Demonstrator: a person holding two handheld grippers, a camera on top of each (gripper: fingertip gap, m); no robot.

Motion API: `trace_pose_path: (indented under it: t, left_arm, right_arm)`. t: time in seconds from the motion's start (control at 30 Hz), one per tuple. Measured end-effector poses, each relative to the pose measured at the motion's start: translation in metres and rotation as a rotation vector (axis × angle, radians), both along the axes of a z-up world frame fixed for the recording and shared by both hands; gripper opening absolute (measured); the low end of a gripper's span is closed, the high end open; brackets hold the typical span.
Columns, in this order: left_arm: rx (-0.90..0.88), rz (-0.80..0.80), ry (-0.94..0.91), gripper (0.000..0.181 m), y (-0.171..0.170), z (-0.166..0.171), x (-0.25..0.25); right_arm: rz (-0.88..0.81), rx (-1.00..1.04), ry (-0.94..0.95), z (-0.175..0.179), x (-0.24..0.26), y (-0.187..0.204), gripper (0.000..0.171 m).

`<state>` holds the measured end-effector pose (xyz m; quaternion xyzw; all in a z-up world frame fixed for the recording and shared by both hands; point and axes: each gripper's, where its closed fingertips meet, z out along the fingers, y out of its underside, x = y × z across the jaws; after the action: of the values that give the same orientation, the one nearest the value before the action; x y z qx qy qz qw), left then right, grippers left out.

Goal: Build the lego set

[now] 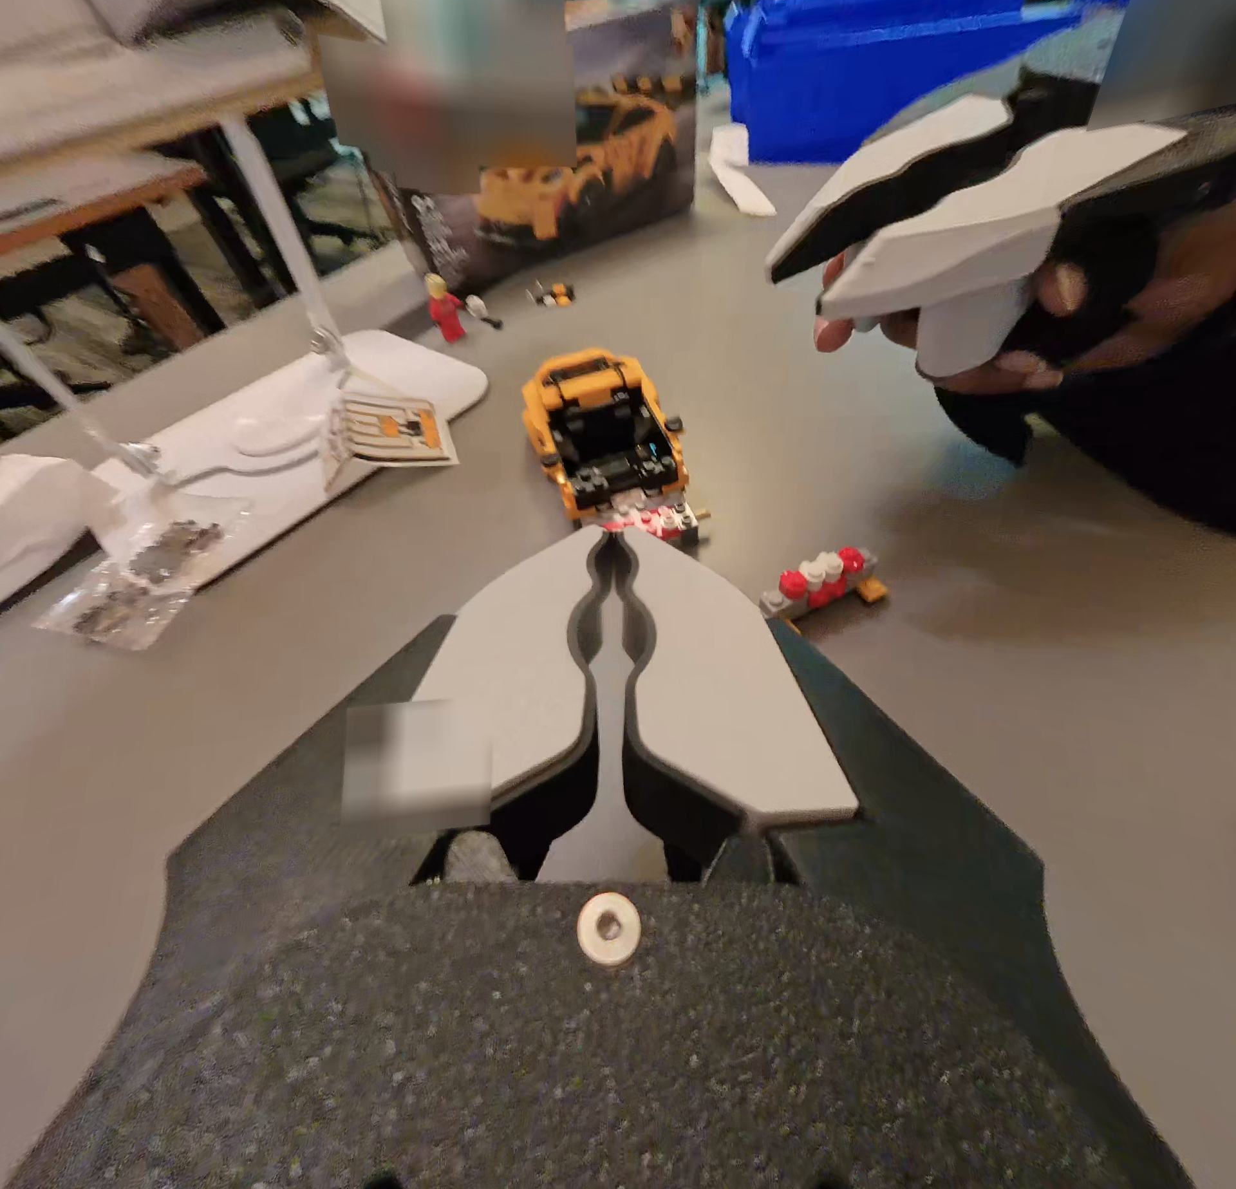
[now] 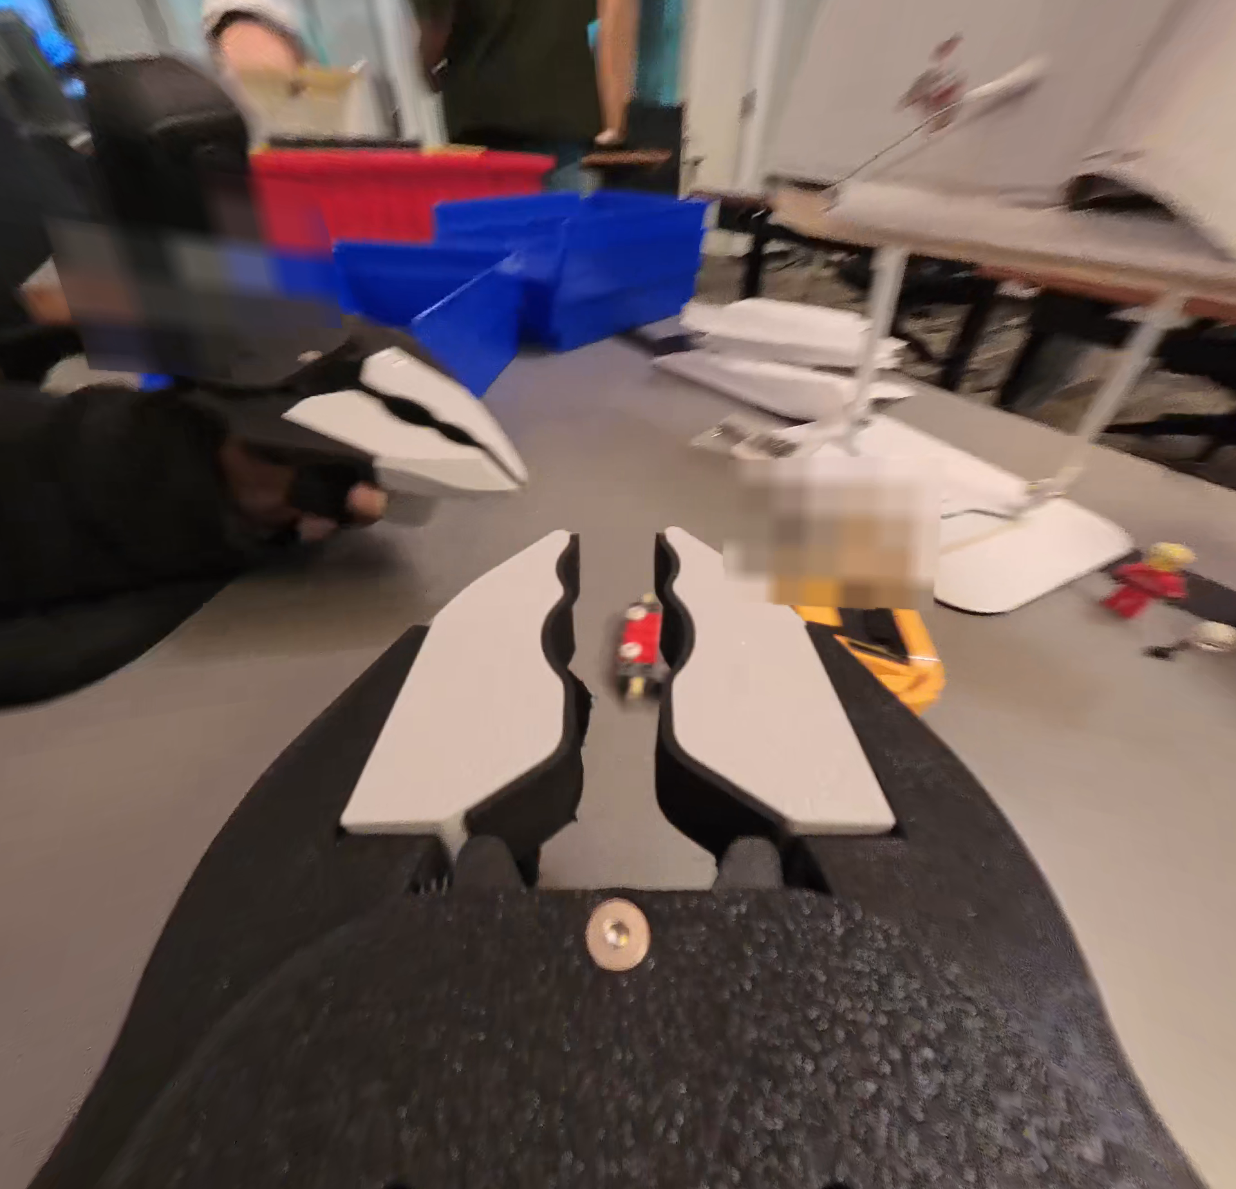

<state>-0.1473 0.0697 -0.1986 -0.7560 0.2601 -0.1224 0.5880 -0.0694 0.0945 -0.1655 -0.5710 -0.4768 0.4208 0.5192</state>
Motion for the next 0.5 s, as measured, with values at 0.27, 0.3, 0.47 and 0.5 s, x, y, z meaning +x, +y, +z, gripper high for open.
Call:
trace_pose_path:
  t: [0.27, 0.3, 0.47, 0.5]
  left_arm:
    - [0.199, 0.235, -0.154, 0.000, -0.012, 0.043, -0.032]
    - [0.215, 0.253, -0.162, 0.000, -0.012, 0.045, -0.035]
    - [0.227, 0.298, -0.167, 0.000, -0.009, 0.047, -0.044]
    - [0.224, 0.306, -0.168, 0.000, -0.009, 0.046, -0.045]
  right_arm:
    - [-0.388, 0.017, 0.145, 0.020, 0.042, 0.064, 0.017]
    - [-0.414, 0.019, 0.139, 0.019, 0.045, 0.068, 0.014]
    - [-0.480, 0.026, 0.116, 0.014, 0.052, 0.078, 0.003]
    - [-0.491, 0.030, 0.114, 0.014, 0.053, 0.079, 0.000]
